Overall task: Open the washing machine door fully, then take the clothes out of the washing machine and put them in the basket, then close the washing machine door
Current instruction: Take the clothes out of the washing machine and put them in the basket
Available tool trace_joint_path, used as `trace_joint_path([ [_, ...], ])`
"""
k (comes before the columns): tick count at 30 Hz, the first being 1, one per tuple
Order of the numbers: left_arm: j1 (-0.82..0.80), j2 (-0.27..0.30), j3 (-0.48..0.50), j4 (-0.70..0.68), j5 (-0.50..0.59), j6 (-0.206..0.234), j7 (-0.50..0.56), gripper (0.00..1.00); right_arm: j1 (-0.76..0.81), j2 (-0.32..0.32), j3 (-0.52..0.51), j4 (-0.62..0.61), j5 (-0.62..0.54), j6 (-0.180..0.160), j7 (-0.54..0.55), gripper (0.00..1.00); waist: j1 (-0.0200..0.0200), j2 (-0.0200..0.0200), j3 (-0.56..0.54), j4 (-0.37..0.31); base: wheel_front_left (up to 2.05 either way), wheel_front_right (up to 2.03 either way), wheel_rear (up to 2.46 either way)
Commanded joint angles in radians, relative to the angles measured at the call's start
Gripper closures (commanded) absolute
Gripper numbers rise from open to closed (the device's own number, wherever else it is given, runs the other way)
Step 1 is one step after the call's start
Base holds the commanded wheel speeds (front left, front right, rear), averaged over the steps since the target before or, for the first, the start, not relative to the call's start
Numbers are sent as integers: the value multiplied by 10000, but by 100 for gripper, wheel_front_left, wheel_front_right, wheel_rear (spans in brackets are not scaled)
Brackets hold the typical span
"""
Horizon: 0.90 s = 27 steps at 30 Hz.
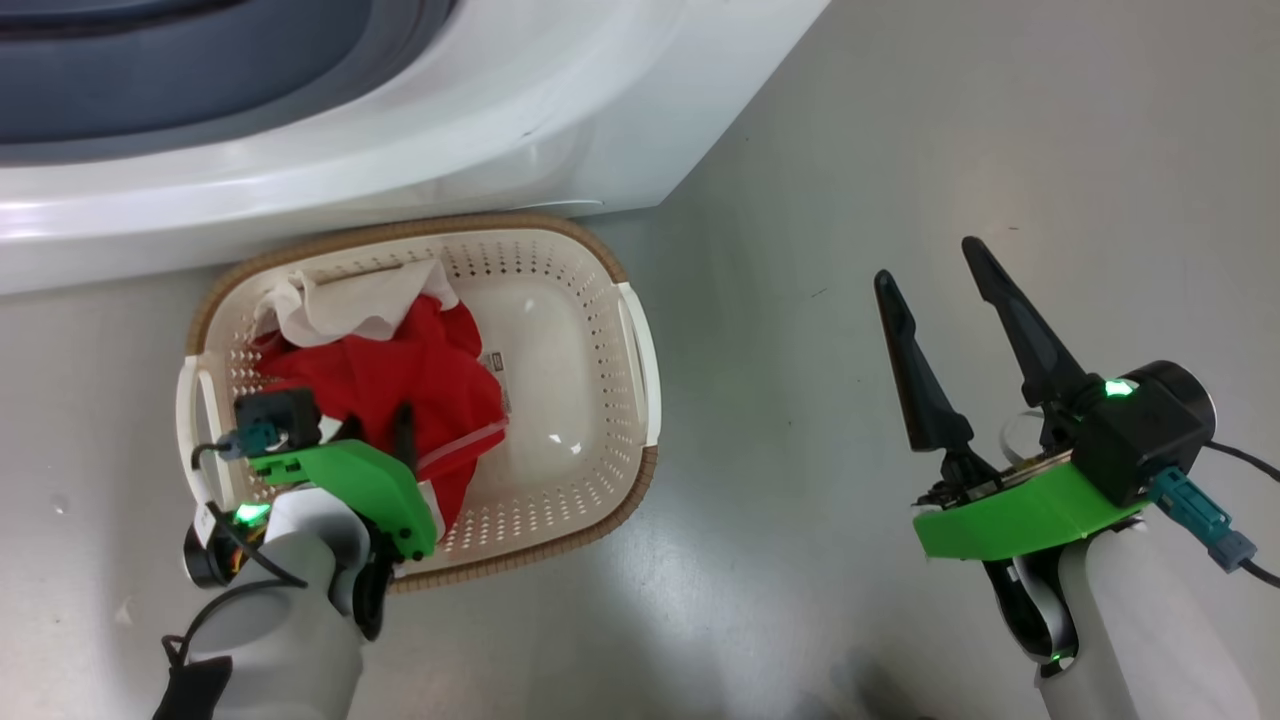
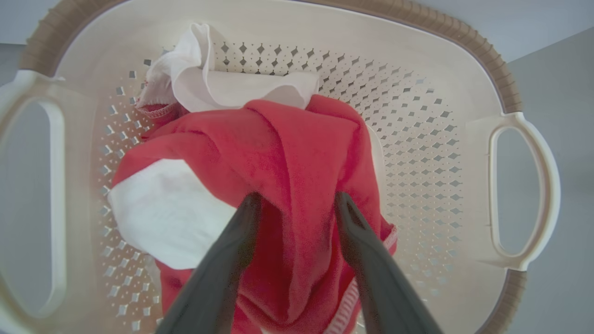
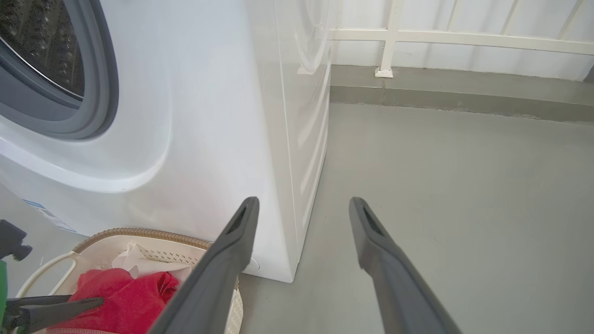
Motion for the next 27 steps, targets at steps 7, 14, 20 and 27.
trace_joint_path([
  [7, 52, 181, 59, -41, 75, -13, -482, 0, -115, -24, 140, -35, 57, 44, -65, 0, 0, -1, -262, 241, 0, 0, 0],
  [14, 680, 120, 330, -1407, 209, 42, -649, 0, -2, -24, -103, 21, -160, 44, -65, 0, 0, -1, -1045, 594, 0, 0, 0],
  [20, 1468, 129, 794, -3051, 696, 179, -652, 0, 131, -24, -266, 106, -330, 44, -65, 0, 0, -1, -1623, 842, 0, 0, 0],
  [27, 2591, 108, 1521, -5306, 1513, 507, -654, 0, 318, -24, -474, 362, -527, 44, -65, 0, 0, -1, -2466, 1131, 0, 0, 0],
])
